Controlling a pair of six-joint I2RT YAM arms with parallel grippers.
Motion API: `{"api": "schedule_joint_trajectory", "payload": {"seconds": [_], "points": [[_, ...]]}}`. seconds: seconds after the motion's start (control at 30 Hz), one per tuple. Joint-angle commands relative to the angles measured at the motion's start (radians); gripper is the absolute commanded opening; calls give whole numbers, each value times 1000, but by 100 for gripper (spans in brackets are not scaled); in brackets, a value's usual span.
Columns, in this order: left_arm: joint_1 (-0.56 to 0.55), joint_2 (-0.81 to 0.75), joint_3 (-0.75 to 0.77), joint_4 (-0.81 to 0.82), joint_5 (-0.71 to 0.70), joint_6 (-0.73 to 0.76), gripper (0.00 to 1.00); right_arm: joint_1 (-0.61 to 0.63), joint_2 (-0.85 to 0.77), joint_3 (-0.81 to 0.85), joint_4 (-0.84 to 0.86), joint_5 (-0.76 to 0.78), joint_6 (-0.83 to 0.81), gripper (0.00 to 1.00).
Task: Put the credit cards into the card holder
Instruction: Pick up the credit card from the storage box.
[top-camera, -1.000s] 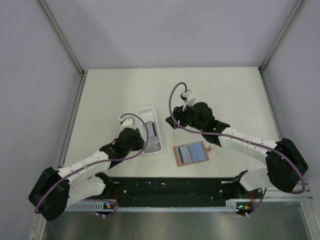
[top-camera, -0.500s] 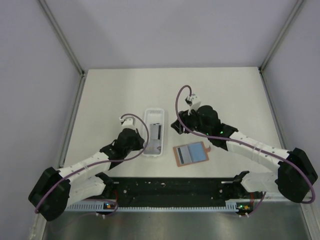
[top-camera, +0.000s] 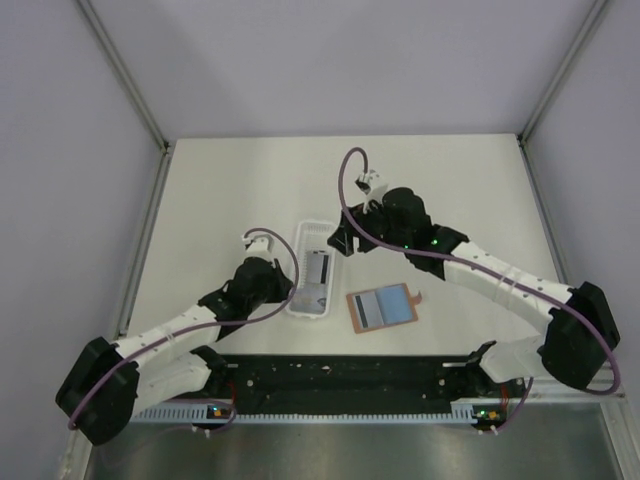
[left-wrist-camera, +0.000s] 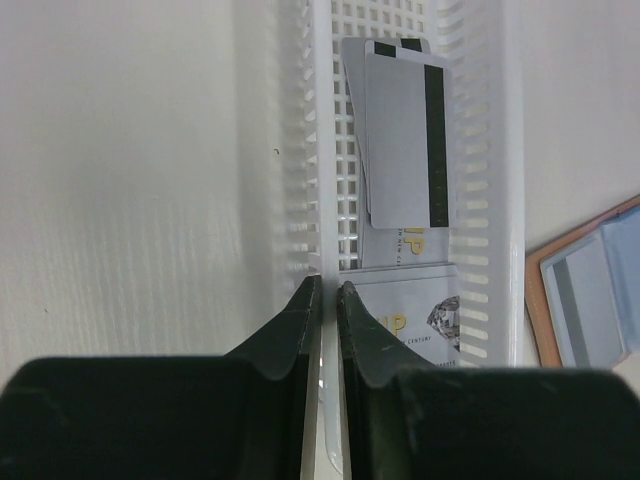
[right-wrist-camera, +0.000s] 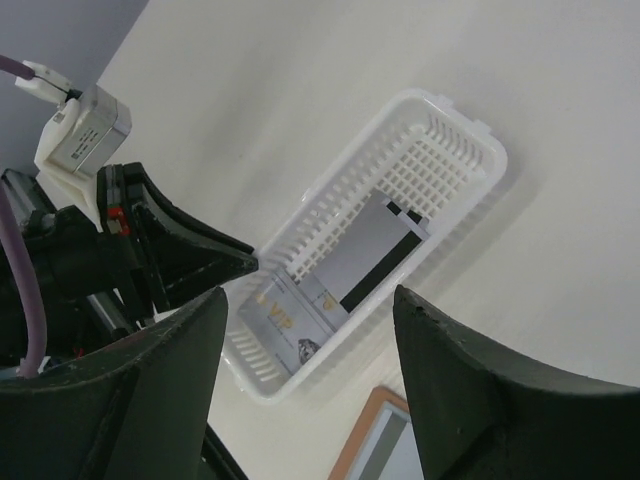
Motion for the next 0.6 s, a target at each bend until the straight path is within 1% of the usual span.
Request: {"api": "schedule_joint_trajectory", "payload": {"seconds": [0.0, 0.1, 0.17, 0.23, 0.3, 0.33, 0.4, 0.47, 0.57], "points": [[2, -35, 7, 12, 25, 38, 0, 6, 70, 130, -113, -110, -178, 67], [3, -22, 34, -10, 38, 60, 0, 6, 145, 214, -178, -179, -334, 66], [2, -13, 48, -18, 36, 57, 0, 6, 208, 272, -210, -194, -350, 65], [2, -12, 51, -28, 18, 41, 0, 6, 266, 331, -230, -194, -294, 61], [3, -20, 51, -28, -16, 14, 0, 6, 315, 371, -239, -161, -197, 54], [2, -29, 51, -60, -31, -6, 0, 8, 325, 378, -238, -129, -148, 52], [3, -46, 48, -67, -68, -35, 0, 11, 341, 383, -235, -64, -32, 52], [2, -61, 53, -79, -93, -61, 0, 20, 354, 391, -244, -29, 44, 51], [-1, -74, 73, -107, -135, -94, 0, 57, 381, 430, -284, 36, 92, 51]]}}
